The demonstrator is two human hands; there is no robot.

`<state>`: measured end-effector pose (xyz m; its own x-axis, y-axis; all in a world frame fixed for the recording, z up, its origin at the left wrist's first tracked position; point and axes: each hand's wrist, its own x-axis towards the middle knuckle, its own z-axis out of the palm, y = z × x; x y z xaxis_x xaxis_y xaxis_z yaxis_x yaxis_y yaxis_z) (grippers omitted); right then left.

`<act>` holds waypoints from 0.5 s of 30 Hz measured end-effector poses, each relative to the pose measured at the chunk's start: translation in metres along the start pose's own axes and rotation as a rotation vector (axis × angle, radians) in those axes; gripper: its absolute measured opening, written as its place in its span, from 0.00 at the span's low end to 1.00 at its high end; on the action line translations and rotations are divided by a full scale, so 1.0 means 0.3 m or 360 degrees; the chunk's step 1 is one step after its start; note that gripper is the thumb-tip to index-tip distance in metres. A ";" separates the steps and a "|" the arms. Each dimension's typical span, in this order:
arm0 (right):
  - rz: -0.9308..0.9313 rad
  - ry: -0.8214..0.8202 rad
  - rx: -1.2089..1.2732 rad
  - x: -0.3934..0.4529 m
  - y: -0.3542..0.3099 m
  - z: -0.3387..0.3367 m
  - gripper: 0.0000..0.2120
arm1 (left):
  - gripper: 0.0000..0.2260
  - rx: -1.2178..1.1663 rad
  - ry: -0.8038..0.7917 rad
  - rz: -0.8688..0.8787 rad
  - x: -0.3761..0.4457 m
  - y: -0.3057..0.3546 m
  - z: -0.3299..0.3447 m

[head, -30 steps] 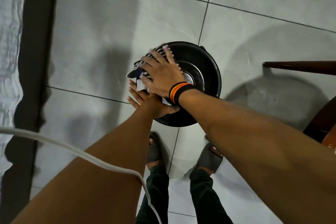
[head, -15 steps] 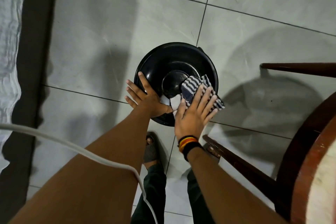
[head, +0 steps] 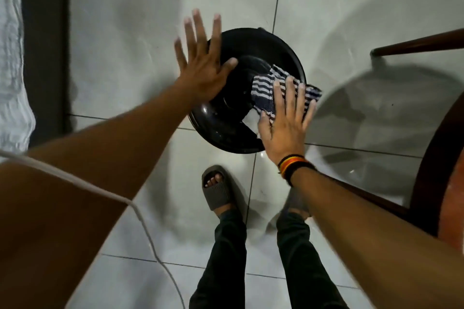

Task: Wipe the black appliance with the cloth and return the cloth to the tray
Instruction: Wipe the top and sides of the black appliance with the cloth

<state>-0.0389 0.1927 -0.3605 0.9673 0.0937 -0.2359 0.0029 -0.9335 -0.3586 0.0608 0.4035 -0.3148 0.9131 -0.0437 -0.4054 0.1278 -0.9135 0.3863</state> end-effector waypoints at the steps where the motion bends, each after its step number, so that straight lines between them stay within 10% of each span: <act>1: -0.0160 -0.0064 -0.0042 0.009 0.047 -0.024 0.36 | 0.39 0.0124 -0.0048 0.0164 0.033 -0.011 -0.014; 8: -0.0721 -0.0375 -0.0329 0.120 0.224 -0.147 0.35 | 0.32 0.0217 -0.0443 0.0285 -0.003 -0.009 0.093; 15: 0.0354 -0.0028 -0.0185 -0.106 -0.128 0.015 0.37 | 0.32 0.0146 -0.0470 0.0129 -0.002 0.003 0.109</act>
<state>-0.0709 0.2273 -0.3433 0.9428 -0.1132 -0.3134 -0.1791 -0.9653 -0.1901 0.0479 0.3894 -0.3413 0.7653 -0.2213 -0.6044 0.0112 -0.9343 0.3563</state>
